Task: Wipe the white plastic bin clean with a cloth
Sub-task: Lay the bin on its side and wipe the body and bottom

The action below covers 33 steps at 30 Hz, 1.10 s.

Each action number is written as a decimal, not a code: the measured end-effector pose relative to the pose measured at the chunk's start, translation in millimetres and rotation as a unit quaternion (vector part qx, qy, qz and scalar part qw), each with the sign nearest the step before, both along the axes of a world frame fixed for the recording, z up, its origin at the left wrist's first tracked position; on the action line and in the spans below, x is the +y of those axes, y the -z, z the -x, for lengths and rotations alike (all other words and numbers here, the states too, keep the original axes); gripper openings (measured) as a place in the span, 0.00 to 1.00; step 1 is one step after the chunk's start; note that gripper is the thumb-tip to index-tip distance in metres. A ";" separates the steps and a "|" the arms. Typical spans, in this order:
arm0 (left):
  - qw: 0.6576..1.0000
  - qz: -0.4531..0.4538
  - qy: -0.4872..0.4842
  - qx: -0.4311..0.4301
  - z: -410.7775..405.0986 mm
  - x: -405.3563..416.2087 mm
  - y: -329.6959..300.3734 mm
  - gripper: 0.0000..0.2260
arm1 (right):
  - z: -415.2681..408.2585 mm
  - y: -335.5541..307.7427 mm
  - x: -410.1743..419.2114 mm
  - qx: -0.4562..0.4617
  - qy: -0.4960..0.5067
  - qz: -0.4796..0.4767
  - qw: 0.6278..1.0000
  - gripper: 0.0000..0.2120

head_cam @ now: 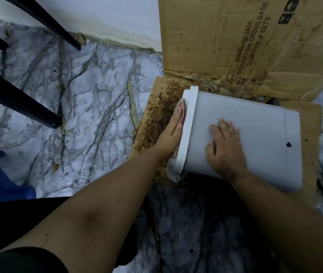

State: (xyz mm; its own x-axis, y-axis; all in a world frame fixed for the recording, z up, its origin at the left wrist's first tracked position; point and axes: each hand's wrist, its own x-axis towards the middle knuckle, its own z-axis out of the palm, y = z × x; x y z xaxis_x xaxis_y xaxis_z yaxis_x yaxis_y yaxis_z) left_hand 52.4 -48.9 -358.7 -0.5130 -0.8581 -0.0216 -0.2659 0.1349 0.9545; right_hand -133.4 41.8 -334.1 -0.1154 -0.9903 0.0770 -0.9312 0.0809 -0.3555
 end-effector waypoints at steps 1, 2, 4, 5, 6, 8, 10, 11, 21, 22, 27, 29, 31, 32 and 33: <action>1.000 -0.009 -0.006 -0.002 6.6 -13.1 -2.2 0.26 | 0.3 0.5 -0.1 0.001 -0.001 -0.001 1.000 0.27; 1.000 -0.014 -0.013 -0.002 13.1 -25.2 -4.9 0.26 | 0.6 1.2 -0.3 0.002 -0.003 -0.002 1.000 0.27; 0.999 -0.025 -0.029 -0.013 23.6 -44.3 -9.7 0.26 | 1.3 1.6 -1.4 0.003 -0.006 -0.003 1.000 0.28; 0.998 -0.035 -0.038 -0.024 26.2 -49.7 -10.4 0.26 | 1.3 1.5 -1.9 0.003 -0.008 -0.004 1.000 0.28; 0.997 -0.049 -0.044 -0.033 26.7 -52.5 -9.5 0.26 | 1.3 1.4 -2.3 0.004 -0.010 -0.006 1.000 0.28; 0.997 -0.053 -0.042 -0.032 23.0 -48.6 -5.2 0.27 | 0.9 1.3 -2.0 0.007 -0.011 -0.009 1.000 0.28; 0.999 -0.036 -0.031 -0.024 17.1 -36.5 -0.1 0.27 | 0.4 1.5 -0.8 0.006 -0.009 -0.008 1.000 0.28; 0.999 -0.025 -0.028 -0.020 14.2 -27.9 0.9 0.27 | 0.1 1.1 -0.2 0.004 -0.008 -0.007 1.000 0.28; 0.992 0.039 -0.105 0.066 -7.7 75.9 9.8 0.25 | -3.2 -1.0 2.7 0.005 -0.004 0.001 1.000 0.28; 0.989 0.034 -0.126 0.067 -8.3 88.5 16.3 0.24 | -3.1 -0.7 2.8 0.007 -0.003 0.003 1.000 0.28; 0.984 0.043 -0.165 0.050 -6.0 93.0 16.9 0.24 | -2.2 -0.9 0.7 0.008 -0.002 0.005 1.000 0.27; 0.983 0.129 -0.134 -0.010 1.0 80.5 5.1 0.24 | -1.1 -1.3 0.1 0.009 -0.002 0.001 1.000 0.27; 0.960 0.222 -0.097 -0.138 10.9 71.6 -4.8 0.26 | -0.2 -2.7 0.7 0.007 -0.010 -0.009 1.000 0.27; 0.945 0.247 -0.079 -0.200 18.3 69.0 -10.7 0.26 | 0.3 -3.3 0.8 0.006 -0.015 -0.017 1.000 0.28; 0.932 0.252 -0.066 -0.251 26.5 66.3 -16.8 0.27 | 1.0 -3.7 0.2 0.005 -0.018 -0.024 1.000 0.29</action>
